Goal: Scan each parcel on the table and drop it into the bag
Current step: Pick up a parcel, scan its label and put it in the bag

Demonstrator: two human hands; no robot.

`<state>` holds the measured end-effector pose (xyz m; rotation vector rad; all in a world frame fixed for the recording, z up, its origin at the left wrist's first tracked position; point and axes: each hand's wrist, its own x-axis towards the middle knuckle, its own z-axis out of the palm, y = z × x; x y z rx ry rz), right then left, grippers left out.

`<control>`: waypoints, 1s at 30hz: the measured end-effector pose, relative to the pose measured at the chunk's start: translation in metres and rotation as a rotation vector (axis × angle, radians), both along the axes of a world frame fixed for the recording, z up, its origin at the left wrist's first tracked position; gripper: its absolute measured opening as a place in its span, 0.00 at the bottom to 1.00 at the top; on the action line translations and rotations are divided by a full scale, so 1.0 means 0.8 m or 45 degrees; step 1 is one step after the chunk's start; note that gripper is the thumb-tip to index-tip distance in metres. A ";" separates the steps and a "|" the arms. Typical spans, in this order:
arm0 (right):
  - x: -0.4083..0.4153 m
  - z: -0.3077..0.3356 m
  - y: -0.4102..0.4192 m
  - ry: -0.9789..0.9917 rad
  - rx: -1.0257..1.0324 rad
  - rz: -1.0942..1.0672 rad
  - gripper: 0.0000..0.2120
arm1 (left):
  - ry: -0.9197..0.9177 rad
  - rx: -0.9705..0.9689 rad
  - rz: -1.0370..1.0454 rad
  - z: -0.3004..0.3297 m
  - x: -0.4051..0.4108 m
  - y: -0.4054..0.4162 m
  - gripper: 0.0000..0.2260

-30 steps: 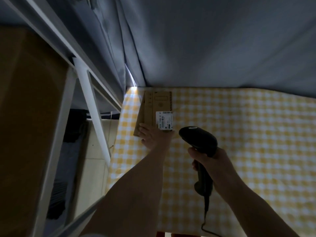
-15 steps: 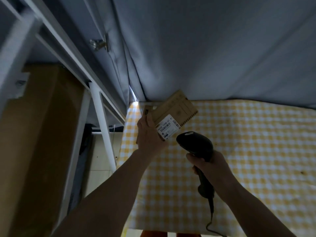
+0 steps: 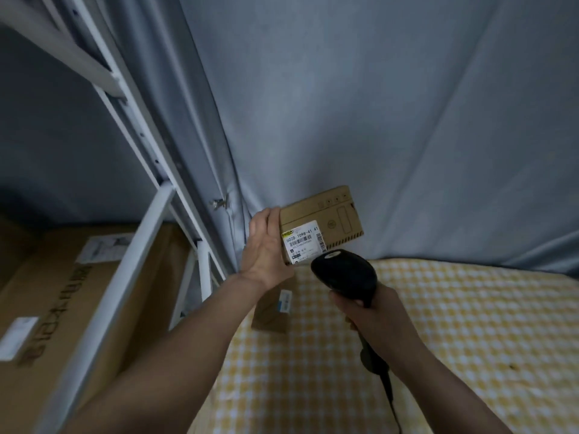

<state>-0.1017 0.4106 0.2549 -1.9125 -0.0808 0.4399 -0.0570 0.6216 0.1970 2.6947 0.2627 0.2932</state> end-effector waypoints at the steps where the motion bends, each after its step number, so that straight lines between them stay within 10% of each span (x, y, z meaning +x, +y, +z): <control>1: -0.003 0.009 -0.003 -0.023 0.020 -0.007 0.06 | -0.014 0.014 -0.007 0.012 -0.001 -0.001 0.57; 30: -0.041 0.069 -0.022 -0.219 0.160 -0.003 0.06 | -0.278 0.272 -0.086 0.102 -0.031 -0.016 0.51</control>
